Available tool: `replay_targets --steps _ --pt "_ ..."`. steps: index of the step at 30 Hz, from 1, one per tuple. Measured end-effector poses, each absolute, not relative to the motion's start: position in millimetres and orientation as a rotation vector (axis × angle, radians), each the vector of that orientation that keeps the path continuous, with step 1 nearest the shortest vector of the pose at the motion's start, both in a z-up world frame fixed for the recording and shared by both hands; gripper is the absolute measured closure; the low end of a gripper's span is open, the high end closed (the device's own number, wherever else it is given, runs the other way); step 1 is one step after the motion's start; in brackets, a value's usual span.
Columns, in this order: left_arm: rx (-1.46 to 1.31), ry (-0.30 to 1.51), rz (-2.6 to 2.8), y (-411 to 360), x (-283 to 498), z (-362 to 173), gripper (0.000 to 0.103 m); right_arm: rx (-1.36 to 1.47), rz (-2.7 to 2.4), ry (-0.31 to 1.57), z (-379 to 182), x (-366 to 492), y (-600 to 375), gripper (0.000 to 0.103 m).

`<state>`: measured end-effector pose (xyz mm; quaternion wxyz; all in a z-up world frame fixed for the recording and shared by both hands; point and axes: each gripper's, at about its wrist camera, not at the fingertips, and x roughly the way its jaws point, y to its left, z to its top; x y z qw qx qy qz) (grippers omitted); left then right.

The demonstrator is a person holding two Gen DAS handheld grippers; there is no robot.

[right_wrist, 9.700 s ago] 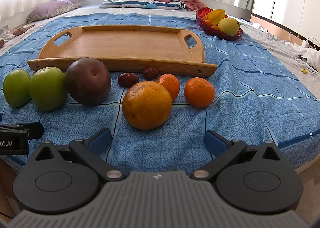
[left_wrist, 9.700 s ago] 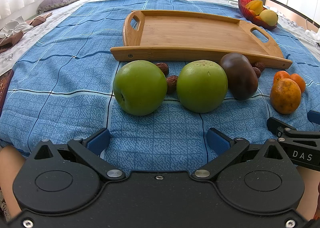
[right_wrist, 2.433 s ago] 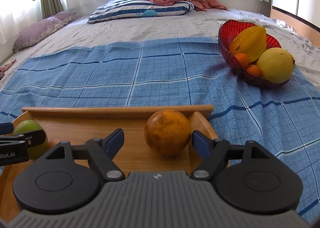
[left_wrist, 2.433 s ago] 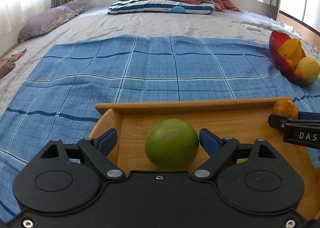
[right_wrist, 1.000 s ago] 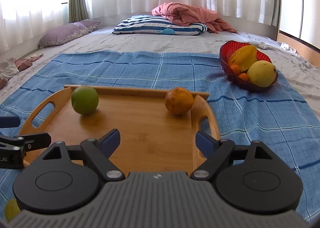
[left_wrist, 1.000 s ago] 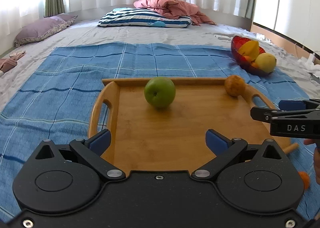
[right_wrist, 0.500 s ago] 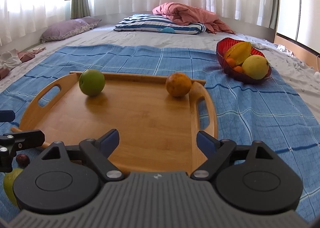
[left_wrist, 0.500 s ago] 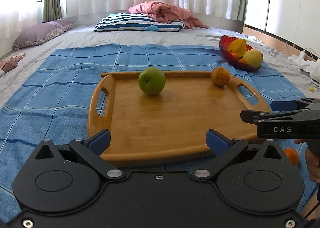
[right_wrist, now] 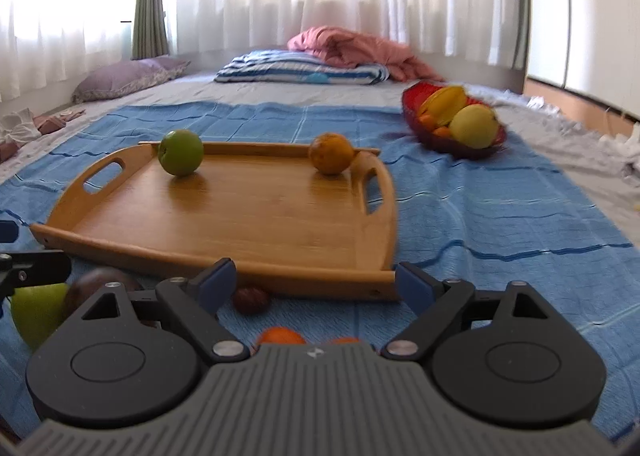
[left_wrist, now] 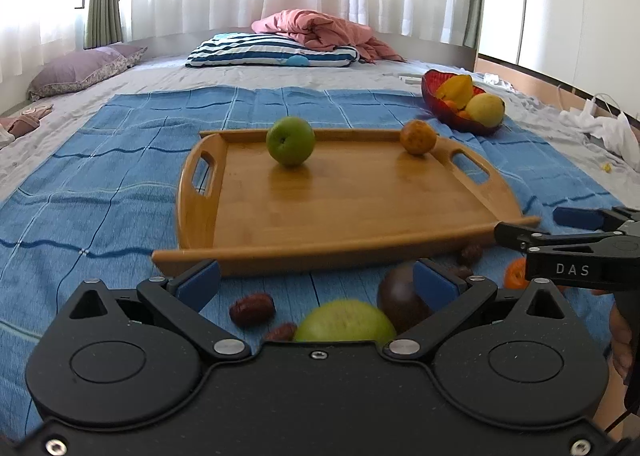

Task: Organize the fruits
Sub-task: 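Withdraw both tools from the tray back toward the remaining fruits, then grasp the second green apple with the left tool while the right tool grasps a tangerine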

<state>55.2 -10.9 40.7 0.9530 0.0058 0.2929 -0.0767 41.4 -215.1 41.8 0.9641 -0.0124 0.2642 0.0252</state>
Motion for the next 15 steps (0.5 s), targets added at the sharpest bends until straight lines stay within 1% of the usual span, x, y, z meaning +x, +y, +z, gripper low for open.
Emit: replay_targets --steps 5,12,15 --pt "0.021 0.586 -0.158 -12.7 41.8 35.2 0.000 -0.061 -0.015 0.472 38.4 19.8 -218.2 0.006" --pt "0.058 0.568 -0.144 -16.7 24.1 27.6 0.001 -0.061 -0.038 0.454 29.2 4.8 -220.9 0.006" --pt "0.087 0.554 -0.144 -20.0 16.4 26.2 0.003 -0.059 -0.037 0.444 25.0 -0.8 -219.0 0.006"
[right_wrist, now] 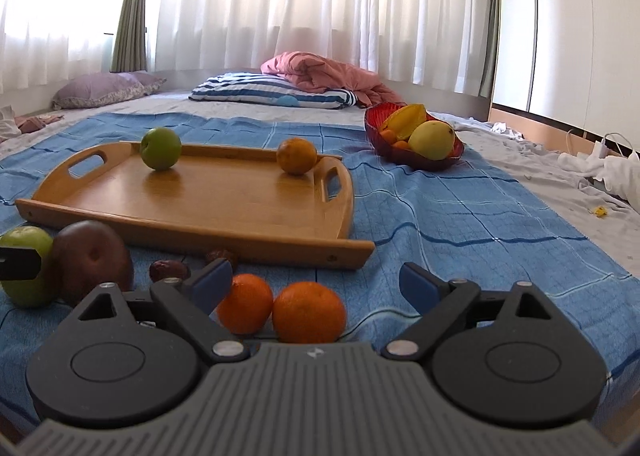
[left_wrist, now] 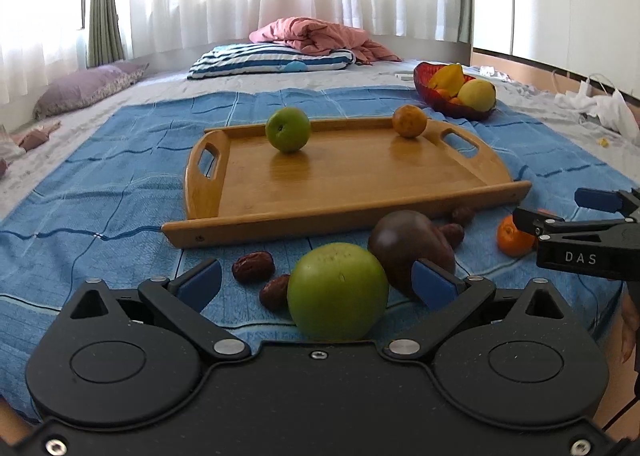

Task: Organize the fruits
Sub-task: 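Grasp the second green apple with the left tool while the right tool grasps a tangerine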

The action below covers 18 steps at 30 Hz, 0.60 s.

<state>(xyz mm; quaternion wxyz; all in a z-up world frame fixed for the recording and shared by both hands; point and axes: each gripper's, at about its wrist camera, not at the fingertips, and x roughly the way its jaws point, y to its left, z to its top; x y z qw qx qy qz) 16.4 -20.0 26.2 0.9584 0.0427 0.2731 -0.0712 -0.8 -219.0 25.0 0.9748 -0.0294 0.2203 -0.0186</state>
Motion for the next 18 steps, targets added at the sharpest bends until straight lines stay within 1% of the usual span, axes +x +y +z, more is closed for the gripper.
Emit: replay_targets --steps 5,8,10,11,13,16,17,18 --pt "0.096 0.550 -0.153 -24.0 7.4 24.3 0.013 -0.056 -0.045 0.423 21.2 -8.6 -215.7 0.006" --pt "0.086 0.563 -0.156 -25.1 5.5 21.5 0.021 -0.055 -0.039 0.417 19.5 -12.8 -213.4 0.006" --pt "0.078 0.571 -0.153 -24.7 3.9 19.2 0.030 -0.051 -0.027 0.421 17.7 -15.5 -212.3 0.006" --pt "0.076 0.574 -0.150 -24.7 3.8 18.4 0.032 -0.051 -0.024 0.422 17.4 -16.9 -211.9 0.008" --pt "0.069 0.582 -0.147 -23.8 4.5 16.3 0.040 -0.044 -0.020 0.419 17.3 -20.8 -212.0 0.010" --pt "0.058 0.586 -0.151 -20.8 5.5 15.8 0.044 -0.027 -0.038 0.390 20.7 -28.4 -216.3 0.016" --pt "0.055 0.588 -0.157 -20.6 5.7 16.0 0.046 -0.021 -0.047 0.383 21.9 -30.5 -218.4 0.021" --pt "0.054 0.589 -0.162 -20.8 5.6 15.8 0.049 -0.013 -0.060 0.377 23.5 -32.0 -221.2 0.027"
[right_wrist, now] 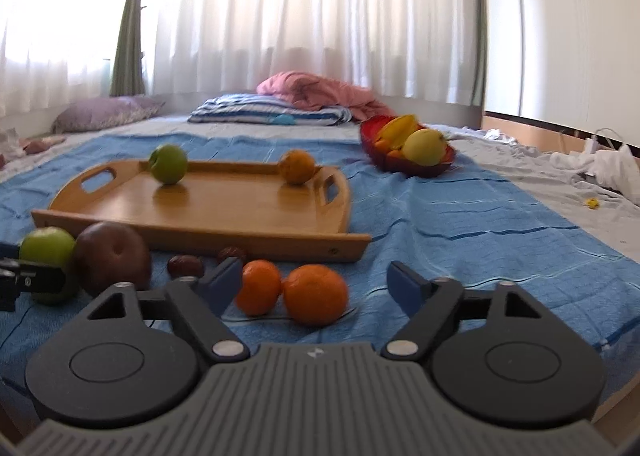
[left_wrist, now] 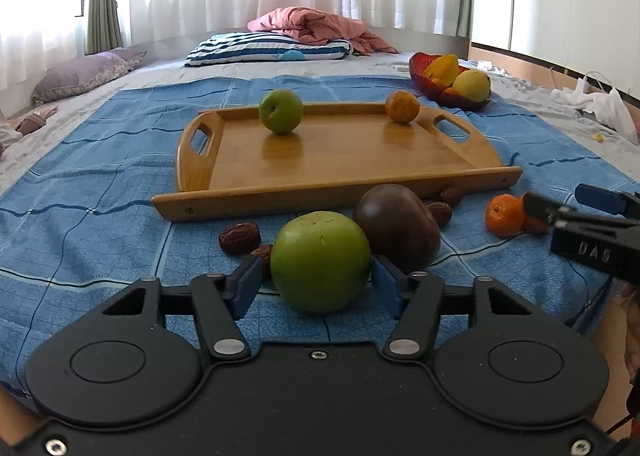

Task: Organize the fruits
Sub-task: 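Grasp the second green apple with the left tool while the right tool grasps a tangerine, then carry the apple with the left tool while the right tool carries the tangerine onto the tray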

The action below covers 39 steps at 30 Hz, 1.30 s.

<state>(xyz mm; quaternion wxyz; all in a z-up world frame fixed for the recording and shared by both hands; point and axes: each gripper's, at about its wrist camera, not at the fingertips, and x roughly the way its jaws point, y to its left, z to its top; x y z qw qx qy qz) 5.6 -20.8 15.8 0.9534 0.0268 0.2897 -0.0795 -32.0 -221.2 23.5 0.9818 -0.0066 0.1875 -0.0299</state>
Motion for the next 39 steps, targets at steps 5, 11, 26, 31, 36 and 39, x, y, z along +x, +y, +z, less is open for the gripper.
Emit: replay_targets --steps 5,11,26,31,36,39 --pt "0.061 0.583 -0.152 -24.4 6.3 14.0 0.049 -0.003 -0.095 0.403 24.3 -31.6 -231.5 0.053" --pt "0.053 0.577 -0.135 -26.0 10.8 12.2 0.048 -0.019 -0.064 0.418 20.9 -30.3 -227.6 0.058" --pt "0.030 0.579 -0.130 -26.2 20.8 6.1 0.046 0.013 -0.044 0.460 9.7 -5.3 -223.0 0.053" --pt "0.045 0.568 -0.118 -27.9 13.1 8.4 0.047 0.041 -0.040 0.475 6.2 -6.5 -224.7 0.059" --pt "0.039 0.558 -0.110 -25.5 11.3 14.8 0.047 0.055 -0.044 0.466 10.3 -9.1 -226.8 0.059" --pt "0.038 0.540 -0.099 -22.5 11.8 20.5 0.047 0.054 -0.056 0.450 14.8 -8.7 -228.1 0.060"
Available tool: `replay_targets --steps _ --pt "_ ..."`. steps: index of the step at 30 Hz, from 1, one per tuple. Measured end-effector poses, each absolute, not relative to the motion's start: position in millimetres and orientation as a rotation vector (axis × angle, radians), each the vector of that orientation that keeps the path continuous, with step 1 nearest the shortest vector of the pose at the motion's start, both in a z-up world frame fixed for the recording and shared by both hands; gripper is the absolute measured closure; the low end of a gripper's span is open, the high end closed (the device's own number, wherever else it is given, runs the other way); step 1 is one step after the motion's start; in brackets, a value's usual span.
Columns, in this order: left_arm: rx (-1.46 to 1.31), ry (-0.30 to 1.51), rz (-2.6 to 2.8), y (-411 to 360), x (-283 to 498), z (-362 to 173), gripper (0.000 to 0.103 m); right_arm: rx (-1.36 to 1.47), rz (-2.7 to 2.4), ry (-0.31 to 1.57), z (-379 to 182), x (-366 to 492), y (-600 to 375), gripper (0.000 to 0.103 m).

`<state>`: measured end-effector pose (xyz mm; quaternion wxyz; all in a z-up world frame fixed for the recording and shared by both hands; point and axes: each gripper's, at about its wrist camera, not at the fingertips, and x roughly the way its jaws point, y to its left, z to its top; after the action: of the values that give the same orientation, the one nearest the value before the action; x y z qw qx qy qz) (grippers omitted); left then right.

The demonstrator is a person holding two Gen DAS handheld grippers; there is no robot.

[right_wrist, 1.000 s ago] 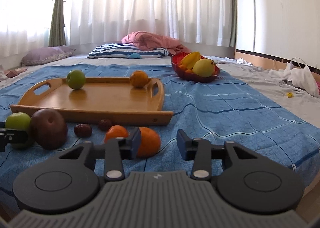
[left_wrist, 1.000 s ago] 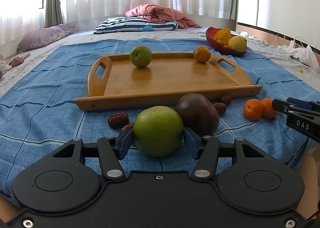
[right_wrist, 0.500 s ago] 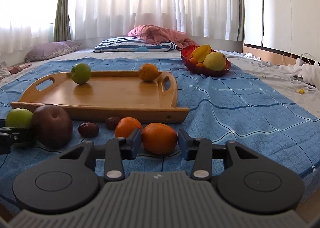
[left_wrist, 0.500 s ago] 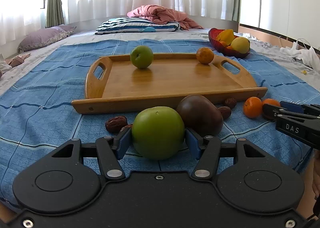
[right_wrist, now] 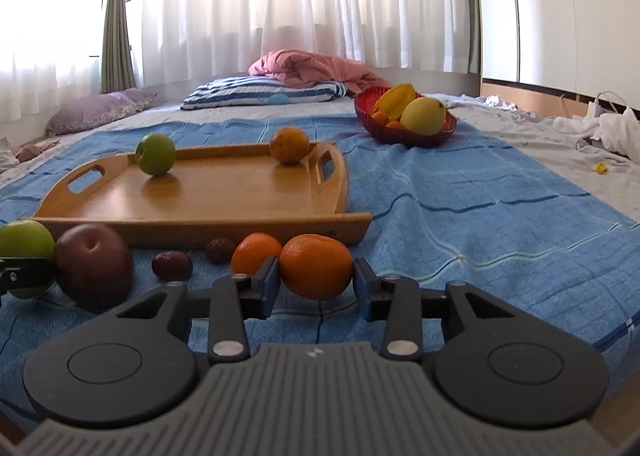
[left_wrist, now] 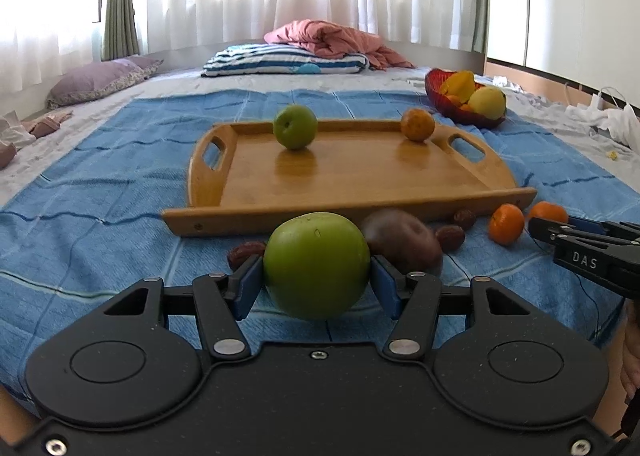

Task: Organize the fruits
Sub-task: 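Carry the apple with the left tool while the right tool carries the tangerine onto the tray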

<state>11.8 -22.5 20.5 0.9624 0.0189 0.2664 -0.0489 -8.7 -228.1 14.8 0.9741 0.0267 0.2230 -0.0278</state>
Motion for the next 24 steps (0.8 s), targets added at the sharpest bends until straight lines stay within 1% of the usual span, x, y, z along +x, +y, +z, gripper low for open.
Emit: replay_targets --steps 15,24 --pt "0.034 0.490 -0.095 -13.7 36.9 47.2 0.047 0.052 -0.027 0.413 39.5 12.0 -228.2 0.060" --pt "0.021 0.468 -0.077 -2.4 81.5 69.3 0.047 0.027 0.050 0.407 59.4 47.5 -215.0 0.060"
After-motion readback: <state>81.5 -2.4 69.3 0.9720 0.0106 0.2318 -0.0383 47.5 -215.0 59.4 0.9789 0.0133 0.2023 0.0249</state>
